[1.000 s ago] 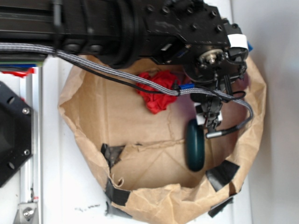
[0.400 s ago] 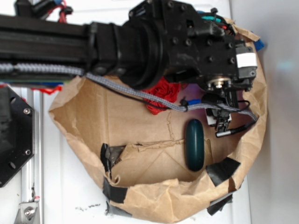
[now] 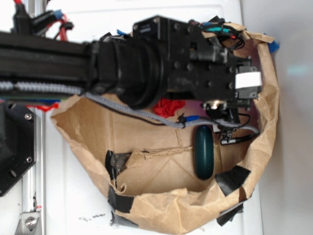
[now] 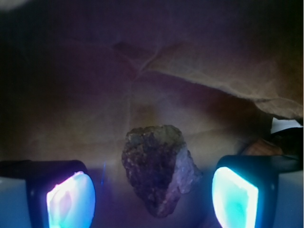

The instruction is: Grab the rock.

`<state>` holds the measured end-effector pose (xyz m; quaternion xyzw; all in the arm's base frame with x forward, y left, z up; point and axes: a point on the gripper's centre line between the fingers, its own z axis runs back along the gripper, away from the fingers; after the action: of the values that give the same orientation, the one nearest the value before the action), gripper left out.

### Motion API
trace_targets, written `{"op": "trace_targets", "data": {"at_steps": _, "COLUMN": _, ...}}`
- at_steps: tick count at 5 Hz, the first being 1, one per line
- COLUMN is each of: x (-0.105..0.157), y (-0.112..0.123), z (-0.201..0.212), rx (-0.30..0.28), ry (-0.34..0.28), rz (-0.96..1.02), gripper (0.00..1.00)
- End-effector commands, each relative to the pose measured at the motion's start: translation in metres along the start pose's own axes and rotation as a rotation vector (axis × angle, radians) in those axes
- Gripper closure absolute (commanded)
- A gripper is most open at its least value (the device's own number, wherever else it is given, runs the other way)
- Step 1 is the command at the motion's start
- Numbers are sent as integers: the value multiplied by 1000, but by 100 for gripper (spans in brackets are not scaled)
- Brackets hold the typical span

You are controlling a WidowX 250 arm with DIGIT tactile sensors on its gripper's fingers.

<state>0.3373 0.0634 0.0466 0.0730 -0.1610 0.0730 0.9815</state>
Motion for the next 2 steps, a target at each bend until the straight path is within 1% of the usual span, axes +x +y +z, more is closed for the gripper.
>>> {"op": "trace_targets", "data": {"at_steps": 1, "x": 8, "y": -4, "z": 18, "rx": 15, "ry": -83, "rz": -59, "gripper": 0}}
{"op": "trace_targets", "data": {"at_steps": 2, "x": 4, "y": -3, "z": 19, "rx": 20, "ry": -77, "rz": -73, "gripper": 0}}
